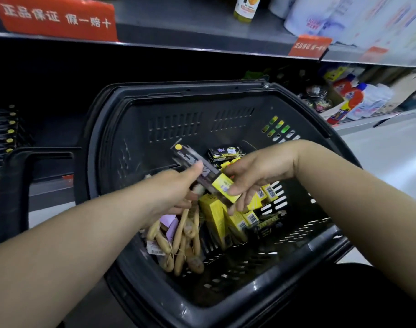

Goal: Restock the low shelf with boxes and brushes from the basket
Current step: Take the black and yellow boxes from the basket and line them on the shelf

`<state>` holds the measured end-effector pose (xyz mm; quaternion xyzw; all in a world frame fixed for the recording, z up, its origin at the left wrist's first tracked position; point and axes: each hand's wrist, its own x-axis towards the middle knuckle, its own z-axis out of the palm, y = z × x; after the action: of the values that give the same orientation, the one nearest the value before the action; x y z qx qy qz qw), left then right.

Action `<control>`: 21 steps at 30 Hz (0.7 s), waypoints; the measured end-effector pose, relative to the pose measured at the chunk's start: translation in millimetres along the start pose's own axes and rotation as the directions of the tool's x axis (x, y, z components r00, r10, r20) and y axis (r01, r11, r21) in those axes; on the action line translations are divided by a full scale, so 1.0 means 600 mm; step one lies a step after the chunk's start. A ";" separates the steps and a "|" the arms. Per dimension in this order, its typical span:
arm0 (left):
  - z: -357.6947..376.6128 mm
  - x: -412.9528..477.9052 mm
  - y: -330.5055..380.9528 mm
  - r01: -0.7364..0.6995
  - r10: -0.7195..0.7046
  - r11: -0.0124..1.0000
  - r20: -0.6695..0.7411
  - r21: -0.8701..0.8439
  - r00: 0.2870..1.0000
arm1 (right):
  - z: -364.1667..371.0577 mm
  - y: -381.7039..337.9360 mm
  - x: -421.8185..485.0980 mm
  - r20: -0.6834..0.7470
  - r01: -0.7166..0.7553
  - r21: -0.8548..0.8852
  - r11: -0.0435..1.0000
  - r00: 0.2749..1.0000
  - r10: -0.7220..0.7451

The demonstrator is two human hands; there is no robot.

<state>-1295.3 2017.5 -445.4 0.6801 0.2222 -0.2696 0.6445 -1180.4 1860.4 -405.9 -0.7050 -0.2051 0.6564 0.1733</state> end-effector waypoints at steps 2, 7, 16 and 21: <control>-0.002 0.003 0.006 -0.052 0.036 0.975 -0.077 -0.214 0.996 | 0.014 -0.012 0.015 0.001 0.066 -0.029 0.997 0.998 -0.066; -0.014 0.010 0.004 -0.082 0.021 0.940 -0.184 -0.331 0.983 | 0.004 0.016 0.047 0.035 -0.079 -0.242 0.967 0.995 0.090; -0.008 0.014 0.001 -0.068 0.044 0.969 -0.104 -0.239 0.994 | -0.009 0.173 0.086 -0.290 -0.622 -0.721 0.308 0.673 0.680; -0.007 0.016 0.004 -0.061 0.042 0.967 -0.081 -0.248 0.996 | -0.006 0.183 0.101 -0.320 -0.550 -0.824 0.139 0.653 0.686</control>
<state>-1286.3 2021.2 -449.6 0.6087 0.2607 -0.1971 0.7229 -1166.7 1798.1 -513.7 -0.6590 -0.2114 0.5069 -0.5138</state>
